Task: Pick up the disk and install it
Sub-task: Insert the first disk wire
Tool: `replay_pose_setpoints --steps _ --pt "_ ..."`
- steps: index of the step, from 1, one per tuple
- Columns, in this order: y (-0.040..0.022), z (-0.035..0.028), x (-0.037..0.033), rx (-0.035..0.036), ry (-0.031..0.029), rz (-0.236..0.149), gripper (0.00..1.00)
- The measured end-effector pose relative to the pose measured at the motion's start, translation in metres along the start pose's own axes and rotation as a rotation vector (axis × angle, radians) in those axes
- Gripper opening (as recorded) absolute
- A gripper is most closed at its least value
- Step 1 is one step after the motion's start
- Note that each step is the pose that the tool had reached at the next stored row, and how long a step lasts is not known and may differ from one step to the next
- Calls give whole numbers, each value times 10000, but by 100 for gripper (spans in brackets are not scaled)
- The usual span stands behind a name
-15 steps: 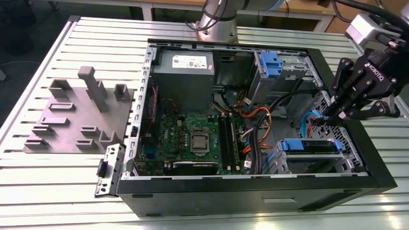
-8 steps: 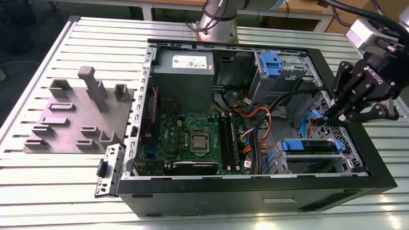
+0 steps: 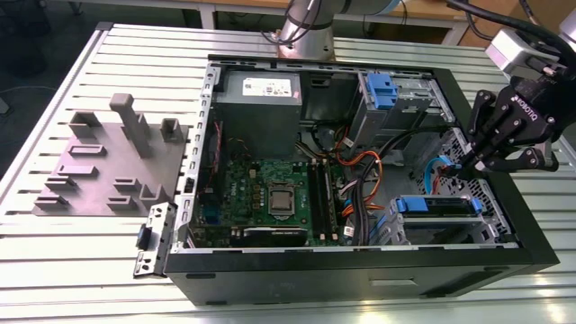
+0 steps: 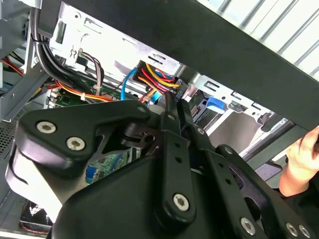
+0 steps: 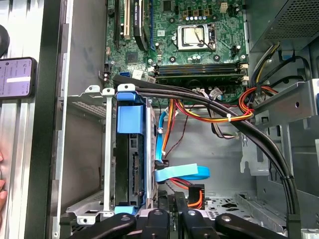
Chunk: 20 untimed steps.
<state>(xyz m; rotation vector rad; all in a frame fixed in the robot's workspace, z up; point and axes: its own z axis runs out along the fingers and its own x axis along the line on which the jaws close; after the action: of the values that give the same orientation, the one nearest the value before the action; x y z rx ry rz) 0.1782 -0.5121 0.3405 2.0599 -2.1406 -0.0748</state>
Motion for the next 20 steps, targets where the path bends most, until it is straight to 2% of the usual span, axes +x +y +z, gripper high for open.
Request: replay_pose_setpoints --steps 6,9,12,16,20 --pt "0 1 0 0 -2 -1 16" --pt "41 7 2 10 -3 0 16" --pt "118 19 5 66 -4 2 16" --pt "132 24 32 145 -3 -19 16" --pt "148 31 78 287 -6 -31 16"
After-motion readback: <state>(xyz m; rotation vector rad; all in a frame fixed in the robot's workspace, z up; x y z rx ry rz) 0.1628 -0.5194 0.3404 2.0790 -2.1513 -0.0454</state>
